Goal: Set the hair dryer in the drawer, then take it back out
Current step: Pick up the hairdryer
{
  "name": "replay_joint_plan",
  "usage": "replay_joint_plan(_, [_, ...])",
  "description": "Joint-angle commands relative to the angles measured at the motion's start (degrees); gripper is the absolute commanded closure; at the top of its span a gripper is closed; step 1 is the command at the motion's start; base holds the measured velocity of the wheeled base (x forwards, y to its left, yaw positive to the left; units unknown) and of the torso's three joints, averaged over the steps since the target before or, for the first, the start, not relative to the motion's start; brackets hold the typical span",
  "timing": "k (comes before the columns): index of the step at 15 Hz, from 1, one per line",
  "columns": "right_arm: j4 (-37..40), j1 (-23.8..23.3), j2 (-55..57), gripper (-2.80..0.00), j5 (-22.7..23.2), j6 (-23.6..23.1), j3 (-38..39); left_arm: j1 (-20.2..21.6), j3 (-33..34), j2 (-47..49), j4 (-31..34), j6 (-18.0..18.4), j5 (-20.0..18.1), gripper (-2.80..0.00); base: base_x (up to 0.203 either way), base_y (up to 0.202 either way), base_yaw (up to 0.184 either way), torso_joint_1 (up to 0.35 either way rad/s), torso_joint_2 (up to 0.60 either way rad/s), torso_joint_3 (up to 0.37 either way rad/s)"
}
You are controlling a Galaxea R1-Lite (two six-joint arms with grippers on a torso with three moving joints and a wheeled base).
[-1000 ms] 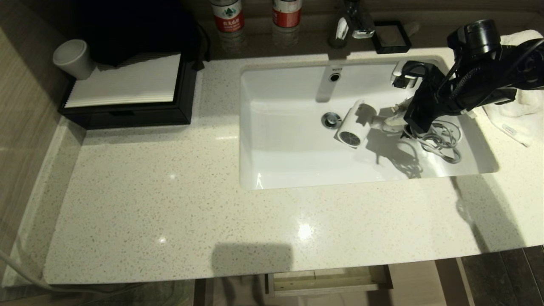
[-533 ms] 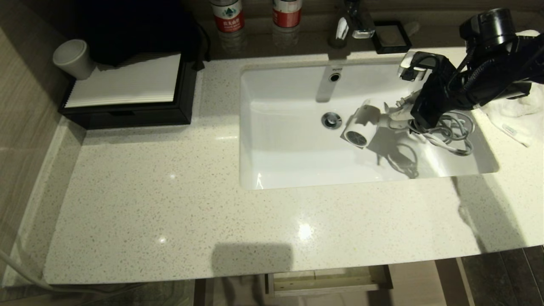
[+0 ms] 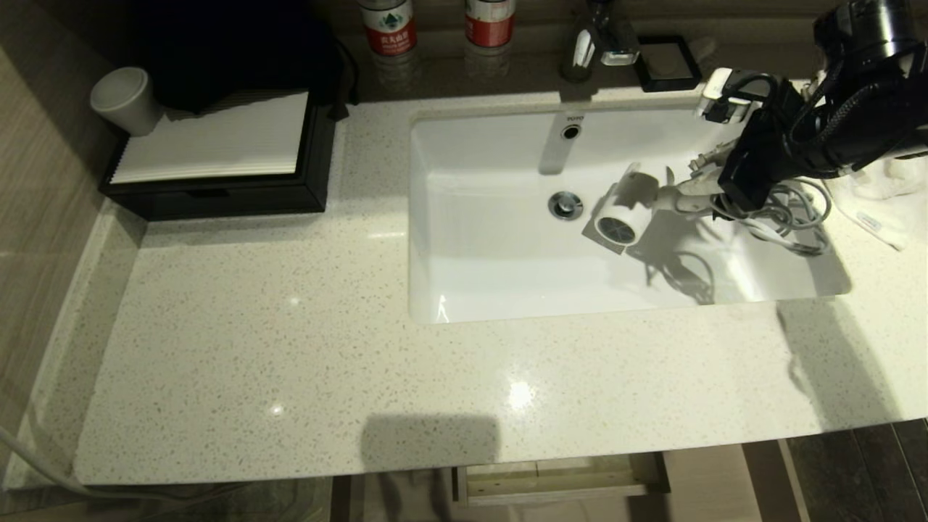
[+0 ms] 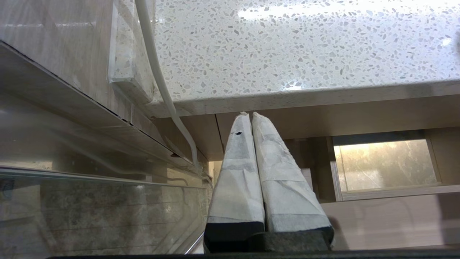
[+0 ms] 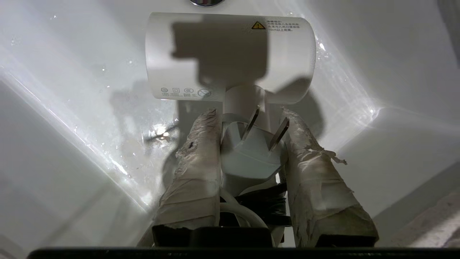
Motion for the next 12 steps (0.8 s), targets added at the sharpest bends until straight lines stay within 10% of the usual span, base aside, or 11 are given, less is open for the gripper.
replay_joint_plan(1, [0.11,-0.04,-1.77,0.0,0.11,-0.33,-0.03,0.04,0.09,-0.02,-0.01,0.0,0.01,0.0,0.0,0.0,0.0,0.0,0.0,0.0])
replay_joint_plan(12, [0.28,-1.56,-11.18,0.0,0.37,-0.85,3.78,0.04,0.03,-0.02,-0.01,-0.02,0.01,0.0,0.0,0.0,0.0,0.0,0.0,0.0])
